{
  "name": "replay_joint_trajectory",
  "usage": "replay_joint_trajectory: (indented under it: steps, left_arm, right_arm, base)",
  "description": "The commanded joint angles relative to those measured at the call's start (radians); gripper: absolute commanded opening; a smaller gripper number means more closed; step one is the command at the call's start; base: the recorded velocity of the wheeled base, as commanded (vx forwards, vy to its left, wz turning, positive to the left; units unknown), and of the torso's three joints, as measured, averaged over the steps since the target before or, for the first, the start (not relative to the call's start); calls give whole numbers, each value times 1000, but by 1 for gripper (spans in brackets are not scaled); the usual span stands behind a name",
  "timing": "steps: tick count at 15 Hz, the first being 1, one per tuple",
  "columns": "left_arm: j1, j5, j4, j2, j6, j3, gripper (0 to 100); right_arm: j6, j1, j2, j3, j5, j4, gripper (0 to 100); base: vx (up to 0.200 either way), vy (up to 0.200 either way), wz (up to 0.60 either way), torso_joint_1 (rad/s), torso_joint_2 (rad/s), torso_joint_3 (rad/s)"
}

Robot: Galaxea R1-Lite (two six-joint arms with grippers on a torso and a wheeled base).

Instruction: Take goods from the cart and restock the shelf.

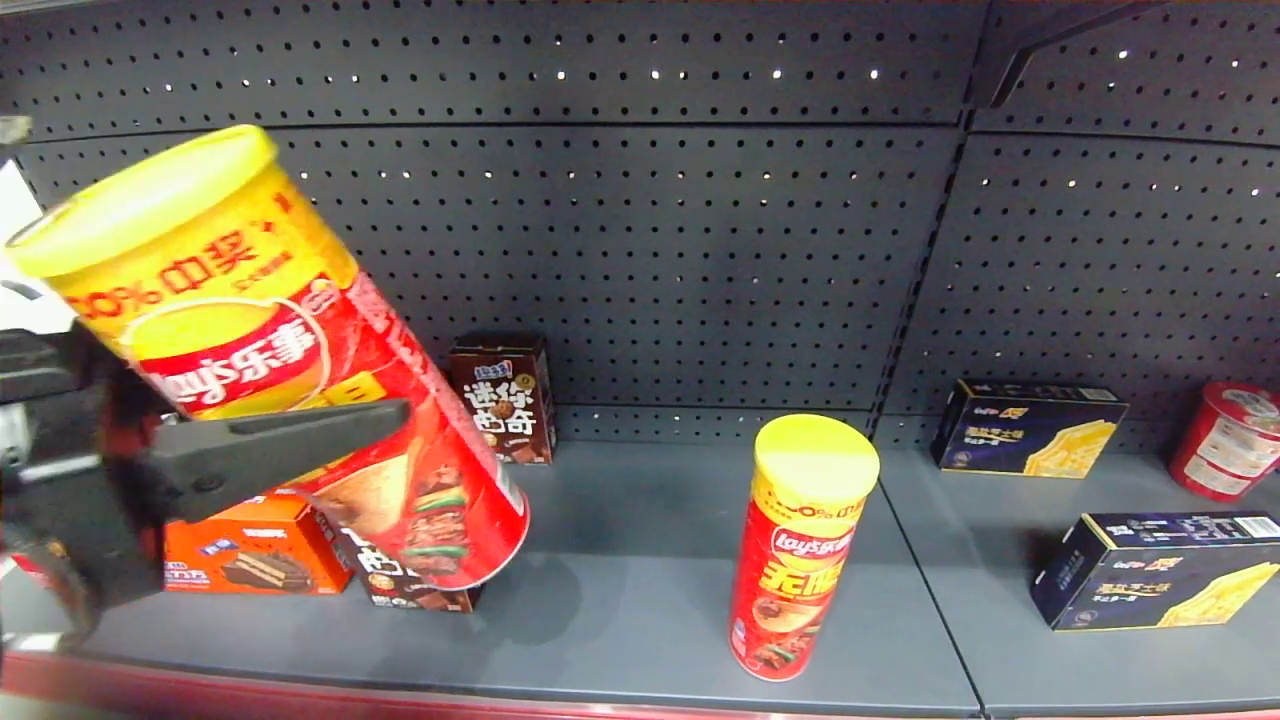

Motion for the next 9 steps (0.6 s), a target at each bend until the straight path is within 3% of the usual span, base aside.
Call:
replay_joint_trajectory:
  steps: [1,4,7,9]
  left_arm:
    - [-18,3,-67,168,0,-45,0]
    - [-52,23,-139,278,1,-70,0]
    - [-74,60,-139,381,4,-143,0]
    - [-83,108,-139,448,39,-177,0]
  right_arm:
    - [-8,-2,-15,34,-9,-8,100]
    - [-10,-2,-15,52,-7,-19,100]
    - [-4,-1,-15,60,-6,-25,100]
    - [-4,-1,-15,61,-6,-28,100]
  base:
    - [0,0,0,0,0,0]
    - [0,0,0,0,0,0]
    - [0,0,0,0,0,0]
    - [0,0,0,0,0,0]
